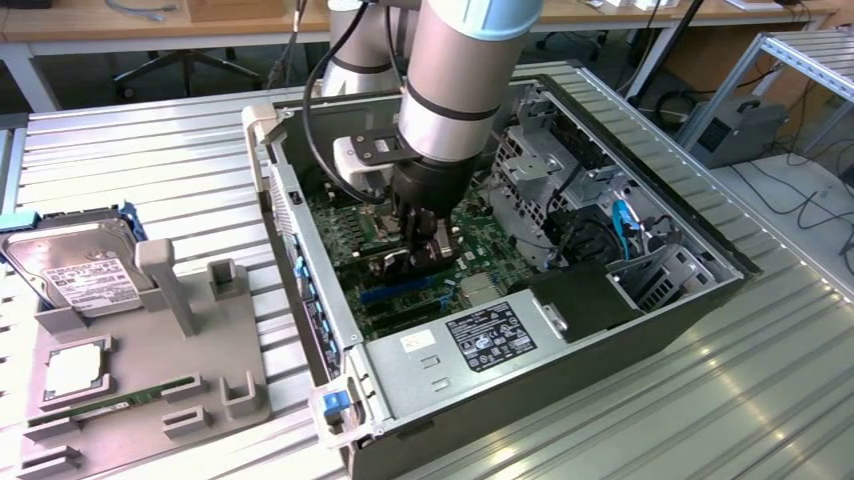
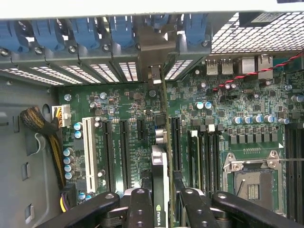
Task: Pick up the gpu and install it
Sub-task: 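Insert the gpu into the slot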
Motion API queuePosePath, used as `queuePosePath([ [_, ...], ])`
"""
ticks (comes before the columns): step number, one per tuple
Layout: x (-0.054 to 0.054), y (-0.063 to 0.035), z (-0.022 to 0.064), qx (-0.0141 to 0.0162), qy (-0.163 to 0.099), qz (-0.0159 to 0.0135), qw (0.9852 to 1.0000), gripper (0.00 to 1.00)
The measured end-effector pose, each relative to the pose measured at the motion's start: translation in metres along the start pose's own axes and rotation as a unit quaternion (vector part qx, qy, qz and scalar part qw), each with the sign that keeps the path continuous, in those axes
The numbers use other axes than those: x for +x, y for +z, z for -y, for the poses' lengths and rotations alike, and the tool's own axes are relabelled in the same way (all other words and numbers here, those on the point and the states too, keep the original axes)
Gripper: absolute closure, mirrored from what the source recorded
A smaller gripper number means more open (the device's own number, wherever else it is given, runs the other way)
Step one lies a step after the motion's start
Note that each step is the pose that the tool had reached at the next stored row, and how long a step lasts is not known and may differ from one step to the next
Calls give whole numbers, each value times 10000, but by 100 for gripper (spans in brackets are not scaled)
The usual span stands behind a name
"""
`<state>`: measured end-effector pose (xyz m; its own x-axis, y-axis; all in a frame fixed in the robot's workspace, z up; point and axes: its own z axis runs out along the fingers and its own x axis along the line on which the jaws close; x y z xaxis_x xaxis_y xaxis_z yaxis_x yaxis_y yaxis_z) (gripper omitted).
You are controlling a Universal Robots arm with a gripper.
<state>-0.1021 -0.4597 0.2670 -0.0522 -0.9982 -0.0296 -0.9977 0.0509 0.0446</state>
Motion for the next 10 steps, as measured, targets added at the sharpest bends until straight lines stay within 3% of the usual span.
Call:
queuePosePath([
  [10,1,23,1,1,74,3,10000,73],
])
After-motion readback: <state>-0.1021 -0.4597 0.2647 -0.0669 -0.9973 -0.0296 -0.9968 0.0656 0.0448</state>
